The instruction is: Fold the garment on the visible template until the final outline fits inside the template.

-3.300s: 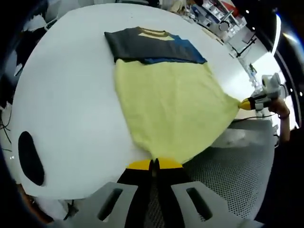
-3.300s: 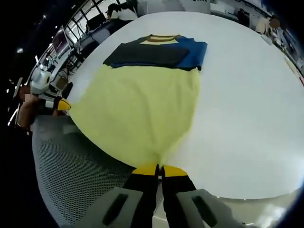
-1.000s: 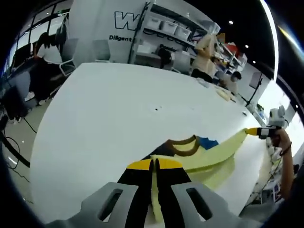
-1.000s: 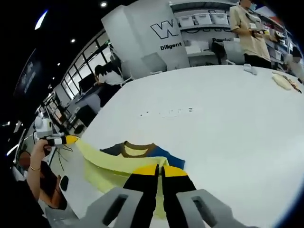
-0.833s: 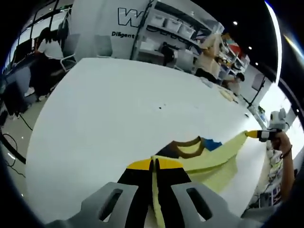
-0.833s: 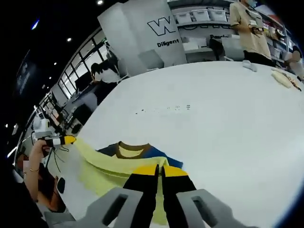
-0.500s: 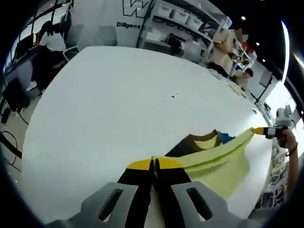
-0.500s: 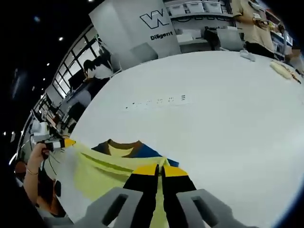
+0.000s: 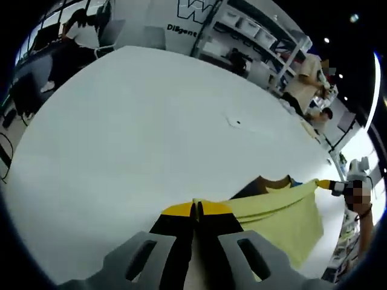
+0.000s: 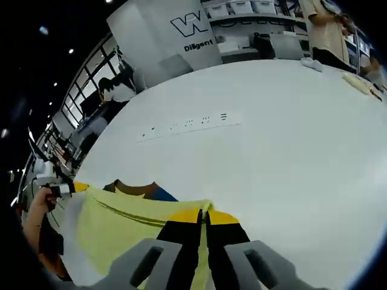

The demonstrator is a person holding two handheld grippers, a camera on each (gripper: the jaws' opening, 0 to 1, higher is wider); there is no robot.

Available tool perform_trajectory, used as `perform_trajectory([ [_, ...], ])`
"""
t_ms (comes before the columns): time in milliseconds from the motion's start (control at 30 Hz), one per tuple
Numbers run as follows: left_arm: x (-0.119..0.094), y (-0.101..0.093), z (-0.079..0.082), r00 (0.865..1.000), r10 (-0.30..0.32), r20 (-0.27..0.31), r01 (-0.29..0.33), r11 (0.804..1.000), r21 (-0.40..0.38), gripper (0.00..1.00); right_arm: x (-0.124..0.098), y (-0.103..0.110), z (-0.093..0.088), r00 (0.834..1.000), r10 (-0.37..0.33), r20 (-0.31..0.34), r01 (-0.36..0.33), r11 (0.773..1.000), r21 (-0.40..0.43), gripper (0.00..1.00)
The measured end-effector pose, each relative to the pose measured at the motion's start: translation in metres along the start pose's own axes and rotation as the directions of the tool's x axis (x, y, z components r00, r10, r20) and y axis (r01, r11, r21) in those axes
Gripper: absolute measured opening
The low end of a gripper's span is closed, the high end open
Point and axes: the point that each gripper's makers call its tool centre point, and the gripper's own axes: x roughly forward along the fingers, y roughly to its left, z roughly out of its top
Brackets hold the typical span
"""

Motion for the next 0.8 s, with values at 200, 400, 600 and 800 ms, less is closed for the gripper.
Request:
perform_trajectory([
  [200, 0.009, 0.004, -0.006, 1.0, 0.0, 0.002, 0.0, 1.0, -0.01, 0.0, 0.014, -0.008, -0.008, 1.0, 0.002, -0.006, -0.002, 1.0, -0.027, 0.0],
  [400, 0.009, -0.001, 0.003, 0.999, -0.016, 0.034, 0.014, 0.999, 0.049, 0.0, 0.019, -0.009, -0.013, 1.0, -0.014, -0.022, 0.012, 0.994, -0.113, 0.0],
  [600, -0.002, -0.001, 0.01, 0.998, -0.024, 0.052, 0.007, 0.95, 0.313, 0.21, 0.008, -0.011, -0.006, 0.999, -0.05, 0.012, 0.051, 0.949, -0.31, 0.25],
  [800, -0.009, -0.002, 0.006, 0.998, -0.051, 0.027, 0.029, 0.848, 0.53, 0.34, -0.001, -0.007, -0.011, 1.0, -0.028, -0.002, 0.025, 0.906, -0.423, 0.31],
])
